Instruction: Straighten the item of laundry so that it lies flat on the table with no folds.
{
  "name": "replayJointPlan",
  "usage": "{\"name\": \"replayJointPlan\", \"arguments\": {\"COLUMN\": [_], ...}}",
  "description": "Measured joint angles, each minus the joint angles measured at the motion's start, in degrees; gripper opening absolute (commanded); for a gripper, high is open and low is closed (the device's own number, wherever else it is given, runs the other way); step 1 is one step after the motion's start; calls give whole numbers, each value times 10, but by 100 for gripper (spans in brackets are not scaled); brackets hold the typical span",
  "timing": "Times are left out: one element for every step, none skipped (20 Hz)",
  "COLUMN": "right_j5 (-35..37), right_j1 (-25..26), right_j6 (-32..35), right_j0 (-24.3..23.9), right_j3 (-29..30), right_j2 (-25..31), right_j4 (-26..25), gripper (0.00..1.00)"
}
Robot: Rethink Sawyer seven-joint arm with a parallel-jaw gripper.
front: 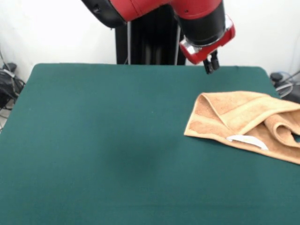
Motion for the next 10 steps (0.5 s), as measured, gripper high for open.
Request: {"name": "replayJointPlan", "arguments": {"right_j5": [3, 7, 8, 10, 11, 11, 13, 14, 14, 15], "right_j1": [4, 9, 10, 15, 16, 17, 20, 21, 21, 23], "right_j6": [-17, -39, -49, -77, -81, -86, -106, -112, -115, -120], "right_j0": [0, 1, 1, 2, 2, 2, 2, 2, 3, 4], "right_j3": [-5, -13, -16, -25, -26, -28, -36, -40, -42, -48], "right_j2": [0, 0, 0, 0, 0, 0, 0, 0, 0, 0], "right_j4": [-6, -15, -18, -26, -27, -28, -28, -29, -29, -29], "gripper": [0, 0, 0, 0, 0, 0, 0, 0, 0, 0]}}
